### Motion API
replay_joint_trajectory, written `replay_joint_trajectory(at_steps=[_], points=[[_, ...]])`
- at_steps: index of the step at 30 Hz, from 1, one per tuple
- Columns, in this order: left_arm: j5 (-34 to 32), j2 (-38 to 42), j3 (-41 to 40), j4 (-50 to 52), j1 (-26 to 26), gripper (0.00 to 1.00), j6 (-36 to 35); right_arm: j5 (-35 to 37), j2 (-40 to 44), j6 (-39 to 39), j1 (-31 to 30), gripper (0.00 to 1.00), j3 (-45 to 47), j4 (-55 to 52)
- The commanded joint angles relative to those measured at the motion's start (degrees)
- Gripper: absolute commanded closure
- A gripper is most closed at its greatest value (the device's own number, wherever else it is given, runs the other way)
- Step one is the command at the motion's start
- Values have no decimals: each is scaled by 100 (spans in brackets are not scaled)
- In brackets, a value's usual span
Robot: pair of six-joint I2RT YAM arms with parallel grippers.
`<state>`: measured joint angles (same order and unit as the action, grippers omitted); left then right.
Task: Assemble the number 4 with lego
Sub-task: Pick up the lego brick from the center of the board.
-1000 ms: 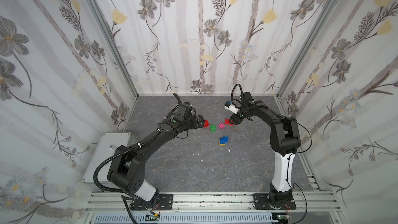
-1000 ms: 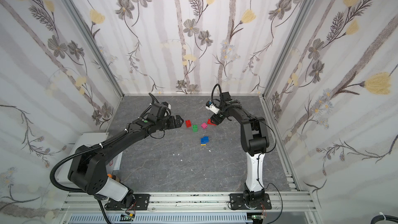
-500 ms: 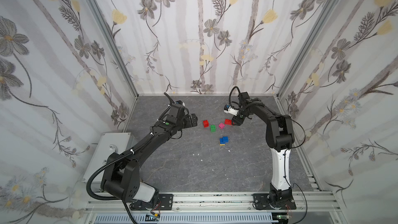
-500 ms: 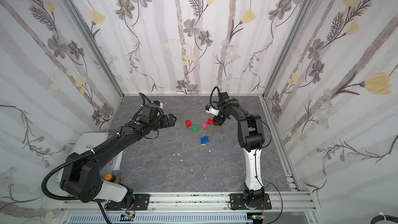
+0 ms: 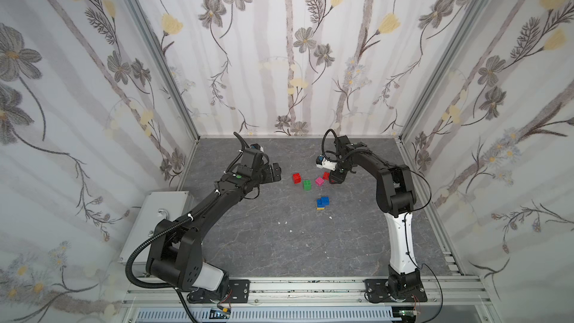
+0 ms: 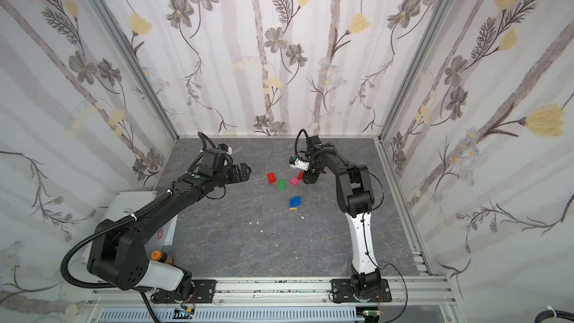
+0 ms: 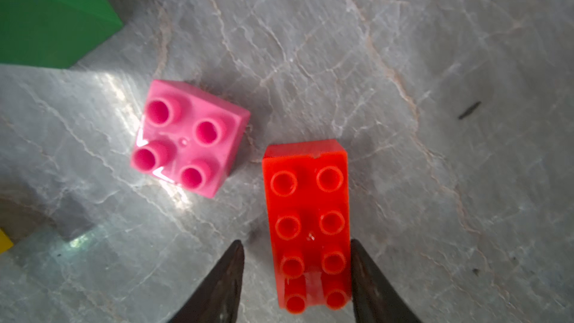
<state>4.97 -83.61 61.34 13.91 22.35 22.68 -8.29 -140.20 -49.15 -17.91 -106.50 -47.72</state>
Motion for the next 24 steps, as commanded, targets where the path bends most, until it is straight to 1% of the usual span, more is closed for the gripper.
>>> replay_joint_trajectory(at_steps=[1, 4, 8, 11, 14, 18, 21, 24], points=[[-60, 12, -23, -74, -28, 0, -79, 59, -16, -77, 8, 53, -52, 24], [-1, 55, -60, -86, -29, 0, -105, 282, 16, -44, -54, 63, 38, 50], [190, 140, -176, -118, -29, 0, -191, 240, 406, 118, -88, 69, 511, 301], [206, 255, -342, -186, -29, 0, -211, 196, 671, 160, -117, 71, 859, 491], [193, 360, -477, -222, -29, 0, -220, 267, 725, 150, -281, 72, 1043, 597], [115, 553, -685, -290, -29, 0, -177, 244, 617, 287, -589, 71, 942, 621], [70, 759, -870, -333, -29, 0, -150, 415, 381, 665, -789, 71, 658, 595], [43, 948, -1011, -352, -26, 0, -158, 337, 224, 799, -834, 75, 484, 439]])
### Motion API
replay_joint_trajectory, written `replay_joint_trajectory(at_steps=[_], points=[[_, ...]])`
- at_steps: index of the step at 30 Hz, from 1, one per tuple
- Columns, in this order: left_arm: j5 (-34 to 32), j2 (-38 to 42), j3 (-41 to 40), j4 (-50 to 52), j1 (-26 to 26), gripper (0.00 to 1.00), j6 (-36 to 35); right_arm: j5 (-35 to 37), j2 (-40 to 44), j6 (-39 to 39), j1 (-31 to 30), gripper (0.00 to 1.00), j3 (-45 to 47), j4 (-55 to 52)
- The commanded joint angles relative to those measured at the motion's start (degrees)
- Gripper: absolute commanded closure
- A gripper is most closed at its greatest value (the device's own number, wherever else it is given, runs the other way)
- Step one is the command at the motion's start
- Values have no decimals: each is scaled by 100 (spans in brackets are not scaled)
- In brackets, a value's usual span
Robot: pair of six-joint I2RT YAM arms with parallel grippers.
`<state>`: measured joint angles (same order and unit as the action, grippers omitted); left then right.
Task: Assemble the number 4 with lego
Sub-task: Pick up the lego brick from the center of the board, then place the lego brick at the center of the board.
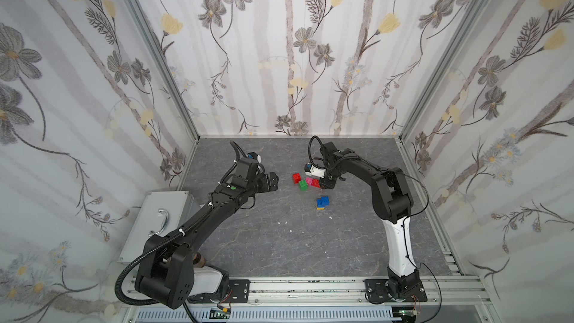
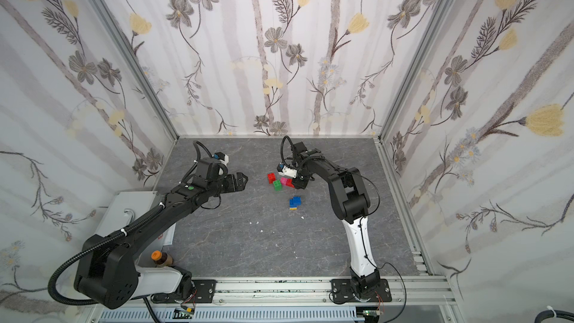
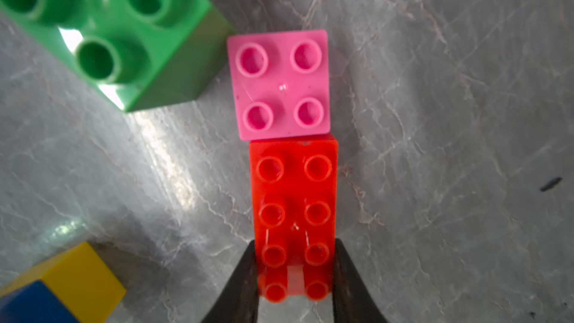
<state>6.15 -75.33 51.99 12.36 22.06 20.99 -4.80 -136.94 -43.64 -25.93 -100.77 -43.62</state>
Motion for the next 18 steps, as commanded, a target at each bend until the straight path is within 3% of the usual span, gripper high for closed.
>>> replay_joint_trajectory(at_steps=[1, 4, 9, 15, 18], points=[[-38, 178, -124, -228, 0, 0, -3, -110, -56, 188, -55, 76, -32, 45], [261, 267, -284, -447, 28, 0, -210, -426, 319, 24, -116, 77, 280, 238], [1440, 702, -1042, -1956, 259, 0, -1187, -773, 1229, -11, -12, 77, 724, 381], [2085, 644, -751, -1825, 976, 0, -3103, -808, 2554, -171, -13, 76, 1766, 326], [2943, 603, -868, -2439, 1087, 11, -3520, -1210, 3353, -259, -59, 77, 2441, 424]])
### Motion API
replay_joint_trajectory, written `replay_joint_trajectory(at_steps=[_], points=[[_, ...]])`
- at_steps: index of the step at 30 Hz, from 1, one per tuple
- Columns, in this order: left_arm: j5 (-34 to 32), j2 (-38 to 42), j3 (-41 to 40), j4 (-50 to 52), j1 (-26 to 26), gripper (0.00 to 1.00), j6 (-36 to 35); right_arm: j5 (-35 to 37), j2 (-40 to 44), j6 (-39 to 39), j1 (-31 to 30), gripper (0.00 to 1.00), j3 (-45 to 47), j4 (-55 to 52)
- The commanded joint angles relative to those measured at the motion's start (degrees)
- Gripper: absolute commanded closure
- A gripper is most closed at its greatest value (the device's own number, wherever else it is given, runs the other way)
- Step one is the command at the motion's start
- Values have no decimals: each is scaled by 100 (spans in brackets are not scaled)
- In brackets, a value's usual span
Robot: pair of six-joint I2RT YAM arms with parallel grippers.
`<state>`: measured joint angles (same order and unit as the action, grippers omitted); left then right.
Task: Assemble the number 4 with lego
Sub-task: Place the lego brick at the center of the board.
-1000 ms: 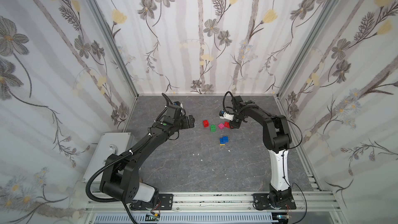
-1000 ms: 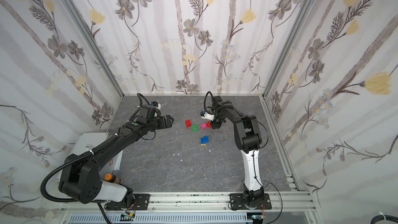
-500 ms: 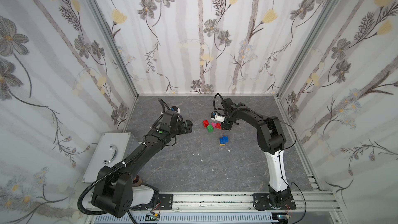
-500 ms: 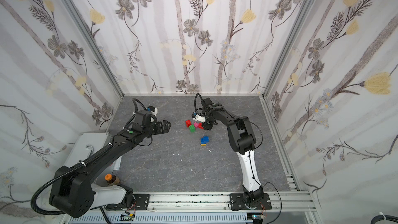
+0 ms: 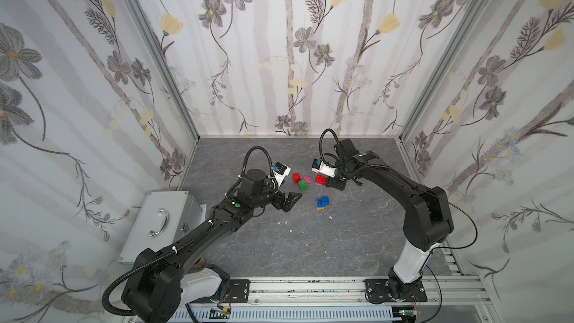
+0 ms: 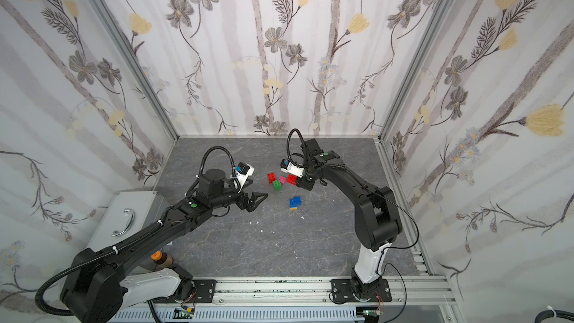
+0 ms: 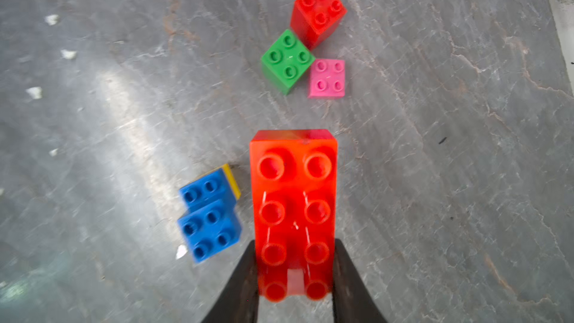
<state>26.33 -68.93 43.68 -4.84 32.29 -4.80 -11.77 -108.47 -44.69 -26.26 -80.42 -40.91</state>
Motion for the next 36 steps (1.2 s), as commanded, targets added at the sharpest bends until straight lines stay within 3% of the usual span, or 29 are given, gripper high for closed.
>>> replay_joint_trajectory(at_steps=[1, 4, 7, 11, 14, 17, 19, 24, 29, 31, 33, 36], points=[[1146, -73, -53, -912, 78, 15, -953, -570, 728, -139, -51, 77, 579, 191], [1788, -294, 202, -804, 167, 23, -1120, -566, 1370, -27, -140, 76, 1053, 178], [1967, -471, 346, -697, 342, 26, -1418, -539, 1917, -2, -285, 76, 1394, 49], [2273, -647, 336, -1116, 446, 31, -1138, -685, 2493, 52, -474, 75, 1802, -9], [2000, -703, -119, -2232, 439, 32, -460, -643, 2698, 94, -518, 76, 2275, 281], [1007, -625, -845, -3606, 286, 23, 468, -416, 2602, 126, -818, 76, 2777, 409], [469, -448, -1173, -3889, 119, 20, 921, -320, 2442, 242, -1115, 76, 2951, 513], [-1271, 456, -1355, -2365, 93, 3, 1222, 246, 1746, 451, -1767, 76, 3135, 813], [-1743, 619, -610, -112, 22, 0, 1386, 432, 1047, 434, -2232, 76, 3079, 1133], [-1636, 629, -627, -158, 20, 0, 1481, 442, 941, 435, -2233, 70, 3104, 1290], [-1407, 675, -818, -576, 14, 0, 1552, 407, 880, 434, -2233, 52, 3090, 1298], [-1076, 646, -916, -755, 100, 0, 1305, 302, 1250, 525, -2234, 34, 3103, 1313]])
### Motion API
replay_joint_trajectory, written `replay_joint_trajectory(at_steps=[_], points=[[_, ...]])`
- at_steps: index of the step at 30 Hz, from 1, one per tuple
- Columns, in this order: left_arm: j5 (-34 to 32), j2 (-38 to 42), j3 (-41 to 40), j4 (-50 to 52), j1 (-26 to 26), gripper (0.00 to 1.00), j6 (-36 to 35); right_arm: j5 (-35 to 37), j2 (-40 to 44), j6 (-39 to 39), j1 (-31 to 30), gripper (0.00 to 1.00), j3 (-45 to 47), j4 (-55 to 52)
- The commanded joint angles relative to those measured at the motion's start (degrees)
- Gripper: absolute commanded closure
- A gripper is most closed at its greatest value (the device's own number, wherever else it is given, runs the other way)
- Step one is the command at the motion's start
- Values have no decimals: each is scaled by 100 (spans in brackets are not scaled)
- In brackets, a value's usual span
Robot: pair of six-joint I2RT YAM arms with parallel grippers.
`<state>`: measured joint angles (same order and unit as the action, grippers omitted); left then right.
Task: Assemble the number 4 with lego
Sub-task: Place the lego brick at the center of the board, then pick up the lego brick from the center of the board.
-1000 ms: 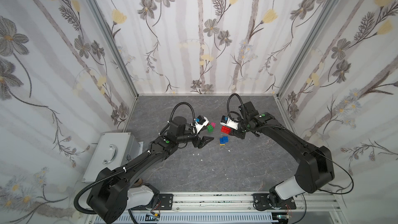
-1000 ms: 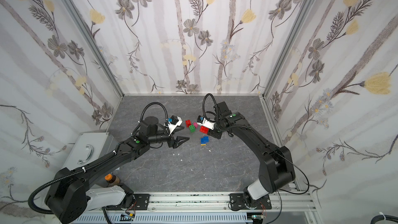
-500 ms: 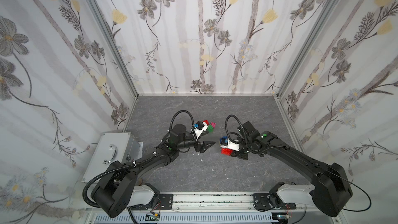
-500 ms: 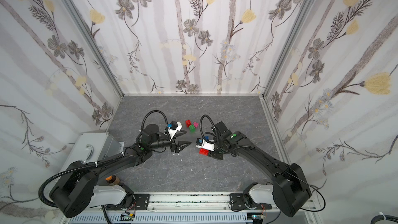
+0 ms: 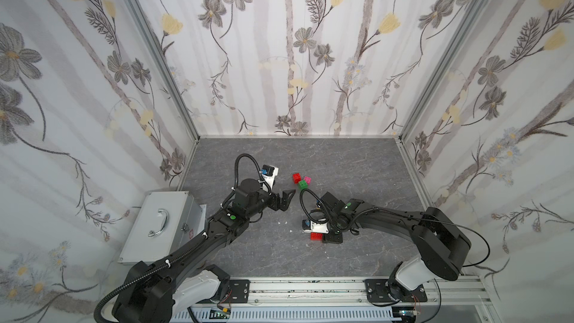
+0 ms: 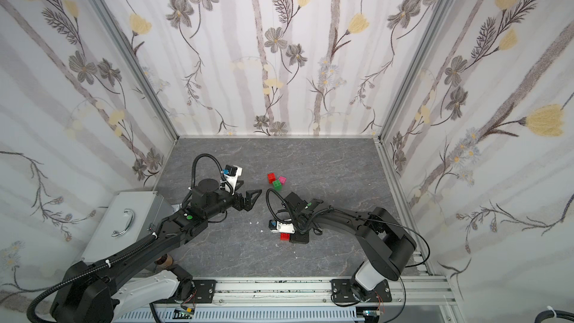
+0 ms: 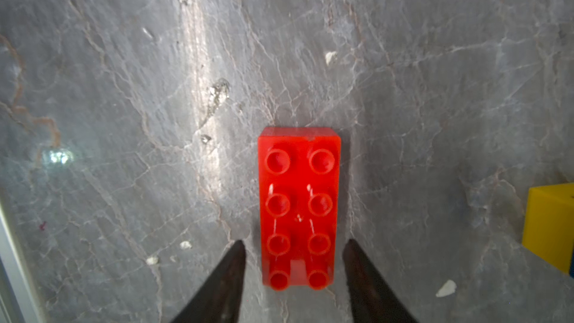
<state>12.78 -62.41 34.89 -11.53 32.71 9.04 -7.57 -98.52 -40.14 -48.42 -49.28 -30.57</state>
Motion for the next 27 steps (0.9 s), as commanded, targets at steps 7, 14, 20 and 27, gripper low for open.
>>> replay_joint_trajectory(at_steps=[7, 14, 20, 27], points=[[676, -612, 118, 493, 1053, 0, -2258, 974, 3099, 1796, 456, 0, 826, 1600], [628, -2103, 1001, 1671, 1897, 20, -3981, 1687, 5441, 5834, 2806, 0, 1617, 2174], [191, -2949, 1370, 2069, 2271, 22, -5028, 1738, 5729, 6832, 3231, 0, 2253, 2105], [113, -3623, 1618, 1903, 2372, 28, -5317, 1054, 4905, 6864, 3310, 0, 2107, 2079]])
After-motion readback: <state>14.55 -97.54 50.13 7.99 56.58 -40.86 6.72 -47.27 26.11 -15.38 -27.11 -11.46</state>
